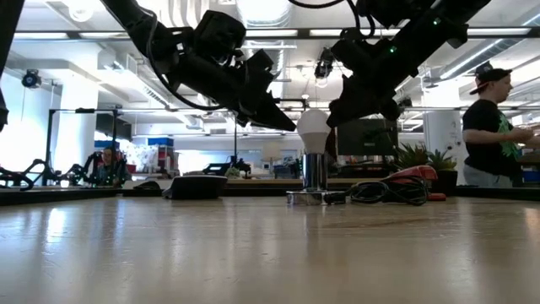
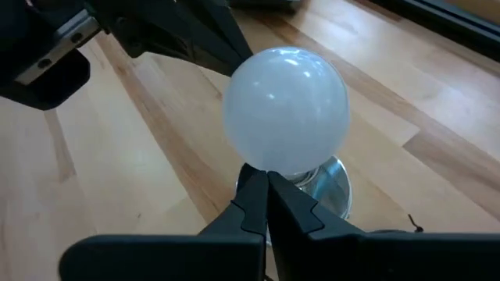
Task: Screw lightbulb
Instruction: Insert the white lightbulb into the silver lamp
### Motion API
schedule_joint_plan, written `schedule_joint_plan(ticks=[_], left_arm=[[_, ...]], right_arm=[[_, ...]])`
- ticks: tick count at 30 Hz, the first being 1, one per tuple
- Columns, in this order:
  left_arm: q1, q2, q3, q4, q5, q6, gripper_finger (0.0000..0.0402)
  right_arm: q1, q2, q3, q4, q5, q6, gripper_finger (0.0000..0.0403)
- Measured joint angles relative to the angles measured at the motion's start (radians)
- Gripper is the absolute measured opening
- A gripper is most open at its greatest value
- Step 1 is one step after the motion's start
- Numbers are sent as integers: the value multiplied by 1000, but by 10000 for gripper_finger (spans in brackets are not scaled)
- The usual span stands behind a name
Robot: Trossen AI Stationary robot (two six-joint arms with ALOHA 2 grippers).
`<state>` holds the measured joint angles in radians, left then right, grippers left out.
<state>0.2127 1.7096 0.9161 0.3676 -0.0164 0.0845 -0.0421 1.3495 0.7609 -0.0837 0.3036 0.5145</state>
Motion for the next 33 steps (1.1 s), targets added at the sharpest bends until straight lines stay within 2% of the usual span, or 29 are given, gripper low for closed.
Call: schedule_joint_plan(ticks=[6, 13, 21, 29, 33], left_arm=[[0, -1, 0, 0, -49, 6, 0], [0, -34, 0, -5, -47, 7, 0], [-6, -93, -9, -102, 112, 23, 0], [-14, -58, -37, -57, 131, 55, 0], [-13, -26, -37, 42, 129, 53, 0]], right_arm=[[1, -4, 0, -6, 15, 10, 0], [1, -27, 0, -33, 19, 11, 0], [1, -62, 0, -160, 85, 22, 0], [-22, -61, 1, -160, 81, -39, 0], [-31, -47, 1, -115, 71, -65, 0]])
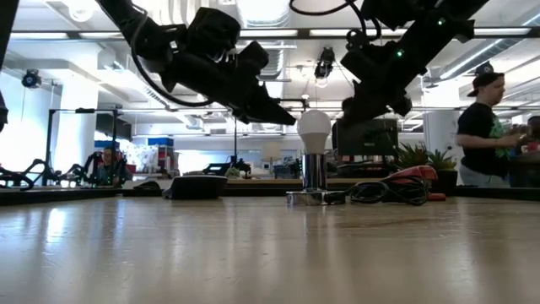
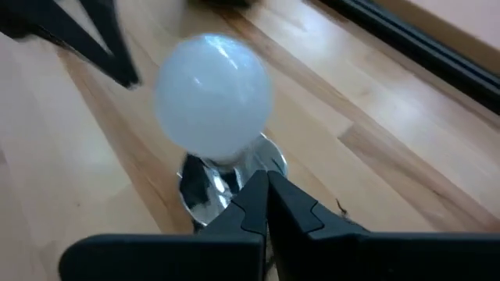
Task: Screw lightbulb
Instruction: Insert the white lightbulb into the silver lamp
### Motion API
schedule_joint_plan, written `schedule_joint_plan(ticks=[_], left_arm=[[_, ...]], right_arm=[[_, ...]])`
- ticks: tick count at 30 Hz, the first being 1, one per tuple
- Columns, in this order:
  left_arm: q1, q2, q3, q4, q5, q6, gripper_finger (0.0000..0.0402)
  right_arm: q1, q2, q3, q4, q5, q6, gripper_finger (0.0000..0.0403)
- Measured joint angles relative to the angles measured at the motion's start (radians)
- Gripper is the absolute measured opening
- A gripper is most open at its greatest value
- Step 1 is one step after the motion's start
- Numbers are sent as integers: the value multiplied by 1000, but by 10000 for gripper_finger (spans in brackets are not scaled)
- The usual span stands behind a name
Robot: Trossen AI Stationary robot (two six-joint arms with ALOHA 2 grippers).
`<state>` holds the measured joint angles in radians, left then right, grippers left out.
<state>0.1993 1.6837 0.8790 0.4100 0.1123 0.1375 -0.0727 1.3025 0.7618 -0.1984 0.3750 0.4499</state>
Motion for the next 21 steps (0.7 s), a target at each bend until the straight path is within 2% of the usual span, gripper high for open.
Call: schedule_joint_plan(ticks=[9, 17, 21], left_arm=[[0, 24, 3, 8, -52, -5, 0], [3, 24, 3, 6, -128, -15, 0], [6, 24, 3, -1, -131, -16, 0]], right_arm=[[0, 48, 0, 95, -18, -28, 0], [0, 68, 0, 110, -62, -10, 0], [3, 68, 0, 121, -74, -4, 0]])
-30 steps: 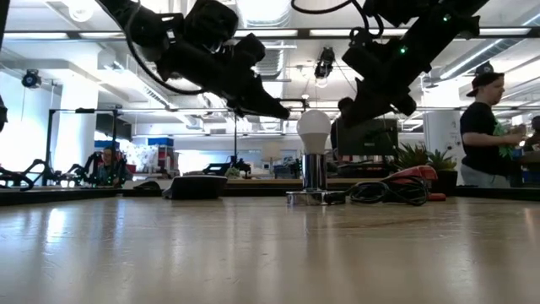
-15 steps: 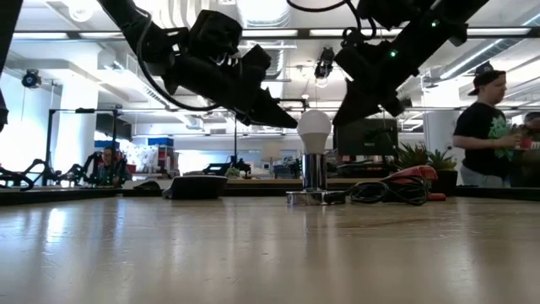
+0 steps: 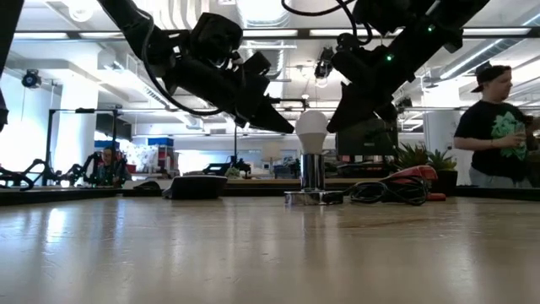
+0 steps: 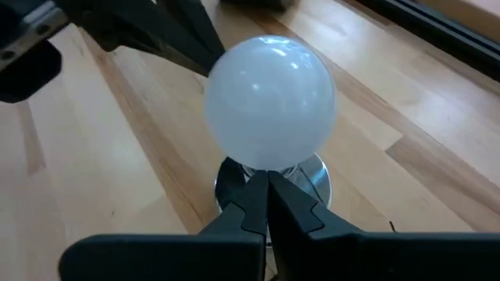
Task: Screw lightbulb
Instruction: Insert the white lightbulb into the silver lamp
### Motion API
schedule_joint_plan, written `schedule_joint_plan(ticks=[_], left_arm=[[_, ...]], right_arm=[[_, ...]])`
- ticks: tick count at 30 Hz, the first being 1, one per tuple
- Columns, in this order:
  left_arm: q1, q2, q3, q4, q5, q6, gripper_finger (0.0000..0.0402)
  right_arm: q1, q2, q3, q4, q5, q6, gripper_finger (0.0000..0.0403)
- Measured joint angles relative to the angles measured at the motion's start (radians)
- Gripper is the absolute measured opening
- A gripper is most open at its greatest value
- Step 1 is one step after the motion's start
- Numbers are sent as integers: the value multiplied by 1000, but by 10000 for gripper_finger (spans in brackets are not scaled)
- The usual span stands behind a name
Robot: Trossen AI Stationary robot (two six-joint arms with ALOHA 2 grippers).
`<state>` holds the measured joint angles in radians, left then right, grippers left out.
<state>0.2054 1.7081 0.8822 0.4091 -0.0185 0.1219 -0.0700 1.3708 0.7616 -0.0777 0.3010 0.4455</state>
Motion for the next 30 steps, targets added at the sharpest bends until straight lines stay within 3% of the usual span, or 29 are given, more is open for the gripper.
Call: schedule_joint_plan(ticks=[7, 17, 23, 30], left_arm=[[1, 0, -1, 0, -50, -8, 0], [1, -24, -2, -26, -50, -2, 0], [1, -60, -12, -72, 118, 64, 0], [2, -42, -17, -51, 117, 58, 0]], right_arm=[[2, 0, 0, 43, -22, 8, 0], [13, -4, 0, -39, -16, 53, 0], [13, -14, -1, -112, 22, 64, 0], [-7, -17, -1, -81, 52, 23, 0]])
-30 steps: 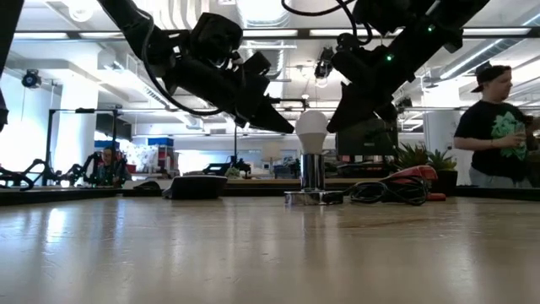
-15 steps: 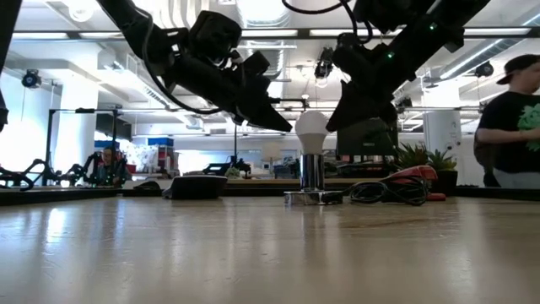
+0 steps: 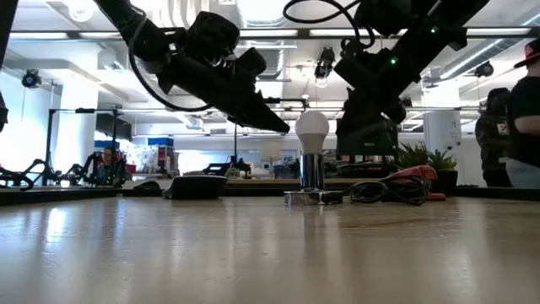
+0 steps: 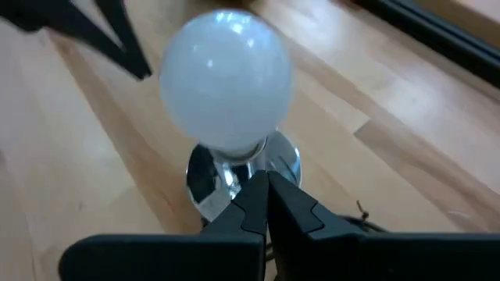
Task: Screw lightbulb
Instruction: Insert the white lightbulb into the silver lamp
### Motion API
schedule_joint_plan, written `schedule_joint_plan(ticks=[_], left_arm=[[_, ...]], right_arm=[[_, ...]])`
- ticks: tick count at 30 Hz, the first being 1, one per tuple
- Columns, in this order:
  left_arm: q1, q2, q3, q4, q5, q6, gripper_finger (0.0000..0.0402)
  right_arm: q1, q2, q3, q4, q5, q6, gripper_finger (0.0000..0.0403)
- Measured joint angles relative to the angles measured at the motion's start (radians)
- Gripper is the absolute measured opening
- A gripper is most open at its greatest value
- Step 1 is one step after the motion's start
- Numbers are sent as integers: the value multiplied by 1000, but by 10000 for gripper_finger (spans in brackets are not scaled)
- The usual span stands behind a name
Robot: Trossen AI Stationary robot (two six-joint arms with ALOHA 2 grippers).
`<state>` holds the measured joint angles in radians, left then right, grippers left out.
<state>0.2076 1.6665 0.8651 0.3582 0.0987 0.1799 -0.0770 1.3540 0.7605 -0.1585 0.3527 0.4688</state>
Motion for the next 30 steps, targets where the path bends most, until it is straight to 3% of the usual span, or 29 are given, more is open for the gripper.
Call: schedule_joint_plan(ticks=[5, 30], left_arm=[[0, -1, 1, 34, -61, 5, 0], [3, 107, 61, 62, -92, -6, 0]], right_arm=[[-12, 0, 0, 51, 0, -36, 0], [-9, 8, 0, 63, -44, -16, 0]])
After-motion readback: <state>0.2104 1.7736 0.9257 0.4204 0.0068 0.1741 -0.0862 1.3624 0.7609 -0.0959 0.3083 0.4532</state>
